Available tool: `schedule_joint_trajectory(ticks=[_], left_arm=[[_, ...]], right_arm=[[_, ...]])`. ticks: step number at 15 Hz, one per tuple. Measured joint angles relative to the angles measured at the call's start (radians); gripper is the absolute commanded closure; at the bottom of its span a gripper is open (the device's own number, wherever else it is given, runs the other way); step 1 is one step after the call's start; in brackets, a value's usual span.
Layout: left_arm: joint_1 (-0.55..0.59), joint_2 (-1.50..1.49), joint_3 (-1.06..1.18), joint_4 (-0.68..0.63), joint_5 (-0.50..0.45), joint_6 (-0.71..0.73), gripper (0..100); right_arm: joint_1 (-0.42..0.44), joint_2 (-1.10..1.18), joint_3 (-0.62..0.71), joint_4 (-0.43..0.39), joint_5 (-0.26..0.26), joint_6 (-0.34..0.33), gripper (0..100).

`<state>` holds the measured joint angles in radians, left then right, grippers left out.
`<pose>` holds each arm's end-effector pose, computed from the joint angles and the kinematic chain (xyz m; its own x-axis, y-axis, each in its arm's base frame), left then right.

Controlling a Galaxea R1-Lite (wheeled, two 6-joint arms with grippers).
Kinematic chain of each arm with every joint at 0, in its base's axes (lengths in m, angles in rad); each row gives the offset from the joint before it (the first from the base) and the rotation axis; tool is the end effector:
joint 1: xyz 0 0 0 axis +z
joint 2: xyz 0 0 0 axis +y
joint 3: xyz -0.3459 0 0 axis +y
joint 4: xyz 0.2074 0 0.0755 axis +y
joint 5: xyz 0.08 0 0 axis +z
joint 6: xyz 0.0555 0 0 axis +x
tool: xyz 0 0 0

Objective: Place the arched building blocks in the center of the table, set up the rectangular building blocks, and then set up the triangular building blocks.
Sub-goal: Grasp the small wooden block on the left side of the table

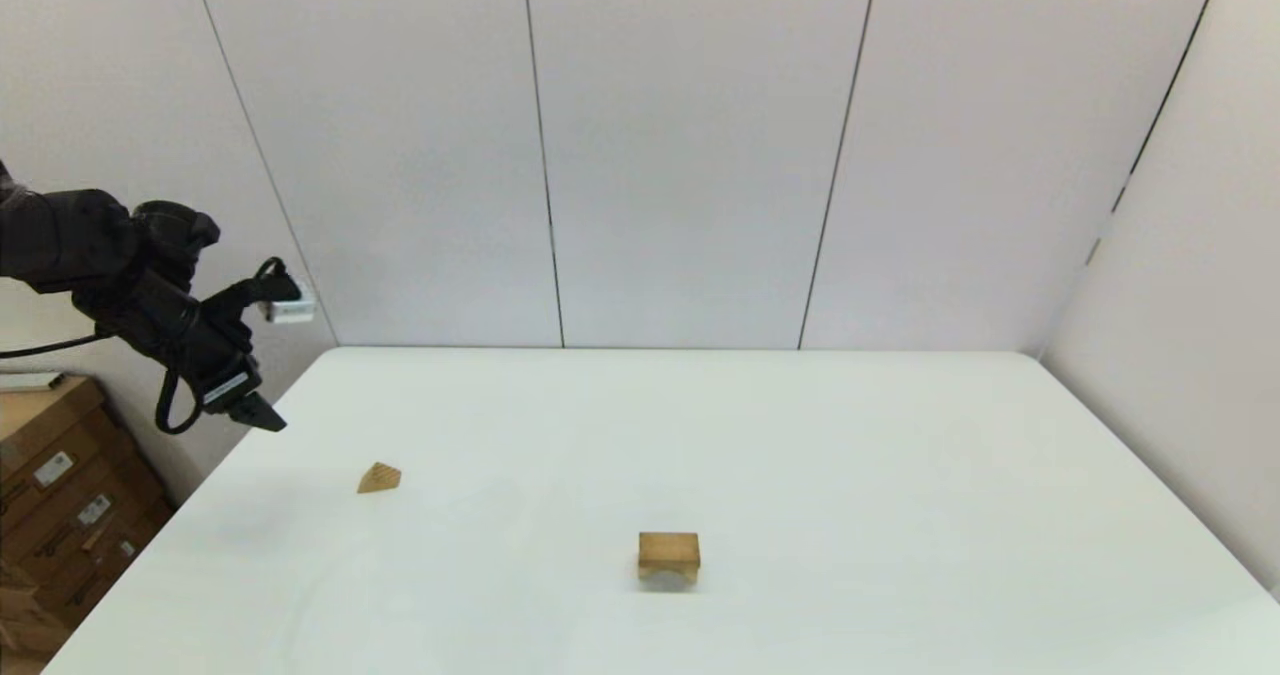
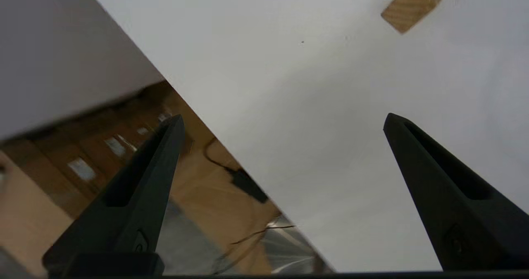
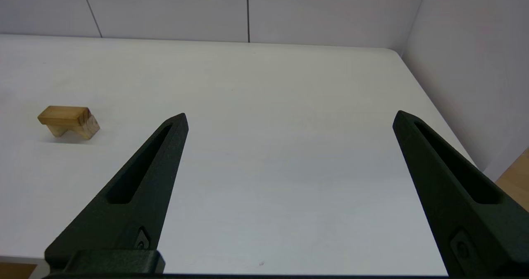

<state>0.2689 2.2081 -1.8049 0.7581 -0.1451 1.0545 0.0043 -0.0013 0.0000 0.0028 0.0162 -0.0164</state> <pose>0.4648 0.1198 0.1423 0.4182 -0.0347 -0.9077 0.6667 0.6904 0.2808 -0.0031 0.0009 0.0751 0.9998 0.0205 -0.0015 -0.0205 0.9997 -0.0164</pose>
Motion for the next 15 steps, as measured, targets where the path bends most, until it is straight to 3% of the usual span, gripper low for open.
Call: schedule_joint_trajectory(ticks=[3, 5, 12, 15], left_arm=[[-0.041, 0.057, -0.118, 0.139, 0.004, 0.151, 0], [-0.089, 0.087, -0.147, 0.183, 0.015, 0.170, 0], [-0.206, 0.182, -0.162, 0.162, 0.122, 0.187, 0], [-0.213, 0.224, -0.163, 0.129, 0.149, 0.269, 0]], right_arm=[[0.000, 0.000, 0.000, 0.000, 0.000, 0.000, 0], [0.000, 0.000, 0.000, 0.000, 0.000, 0.000, 0], [0.000, 0.000, 0.000, 0.000, 0.000, 0.000, 0], [0.000, 0.000, 0.000, 0.000, 0.000, 0.000, 0]])
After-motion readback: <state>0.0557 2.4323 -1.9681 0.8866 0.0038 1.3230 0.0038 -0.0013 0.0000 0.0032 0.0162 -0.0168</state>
